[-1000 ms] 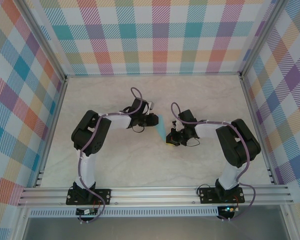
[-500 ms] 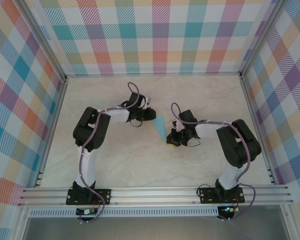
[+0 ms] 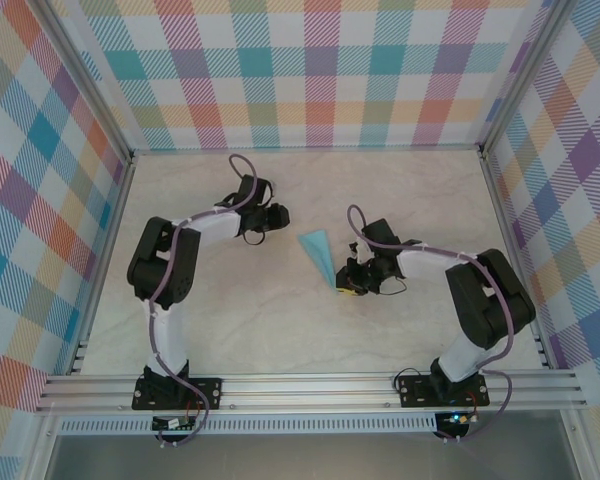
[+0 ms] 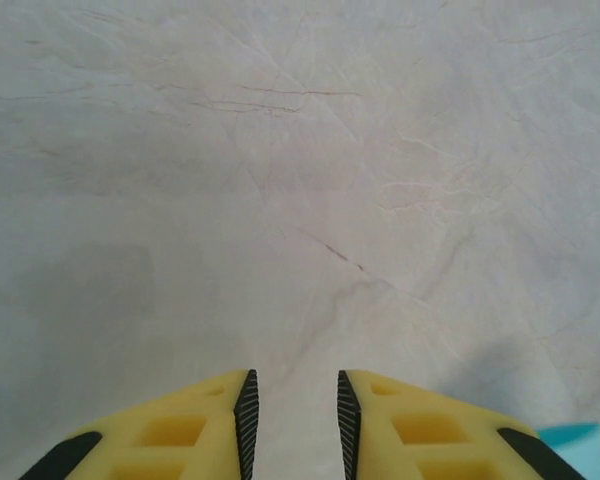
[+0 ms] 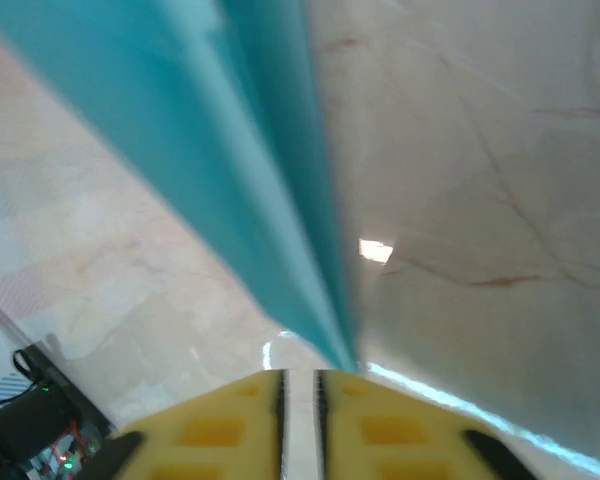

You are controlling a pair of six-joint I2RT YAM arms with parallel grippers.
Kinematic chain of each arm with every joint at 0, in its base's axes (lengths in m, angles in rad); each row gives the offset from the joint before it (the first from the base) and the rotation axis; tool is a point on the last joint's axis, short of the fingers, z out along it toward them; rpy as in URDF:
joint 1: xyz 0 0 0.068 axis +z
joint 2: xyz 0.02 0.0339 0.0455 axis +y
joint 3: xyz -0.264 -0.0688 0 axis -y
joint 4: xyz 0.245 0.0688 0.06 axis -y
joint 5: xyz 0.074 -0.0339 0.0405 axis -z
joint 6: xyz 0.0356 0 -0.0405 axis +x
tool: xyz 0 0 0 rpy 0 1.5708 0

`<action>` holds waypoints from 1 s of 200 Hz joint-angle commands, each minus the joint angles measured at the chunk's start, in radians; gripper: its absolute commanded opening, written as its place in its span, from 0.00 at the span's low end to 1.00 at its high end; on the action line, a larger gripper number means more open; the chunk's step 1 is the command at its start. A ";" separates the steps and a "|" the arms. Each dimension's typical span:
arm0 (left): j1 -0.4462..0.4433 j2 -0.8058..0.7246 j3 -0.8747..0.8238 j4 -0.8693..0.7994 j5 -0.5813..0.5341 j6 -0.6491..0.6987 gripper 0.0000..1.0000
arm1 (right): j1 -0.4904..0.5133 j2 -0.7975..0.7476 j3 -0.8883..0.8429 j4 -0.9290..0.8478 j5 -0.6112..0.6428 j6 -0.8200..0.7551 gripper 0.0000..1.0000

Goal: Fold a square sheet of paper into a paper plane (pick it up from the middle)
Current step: Fold the wing for the fifth time at the center of the table, then turn over a paper plane at the center of the table.

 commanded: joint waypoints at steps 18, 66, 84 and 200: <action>-0.074 -0.223 -0.132 -0.069 -0.186 -0.078 0.37 | -0.003 -0.176 0.023 0.005 0.076 -0.016 0.48; -0.222 -0.377 -0.245 -0.164 -0.389 -0.181 0.55 | -0.015 -0.362 -0.042 -0.035 0.381 -0.028 0.74; -0.291 -0.392 -0.247 -0.231 -0.479 -0.229 0.67 | -0.026 -0.407 -0.060 -0.057 0.472 -0.022 0.87; -0.530 -0.063 0.082 -0.408 -0.618 -0.390 0.72 | -0.107 -0.482 -0.140 -0.099 0.626 0.001 1.00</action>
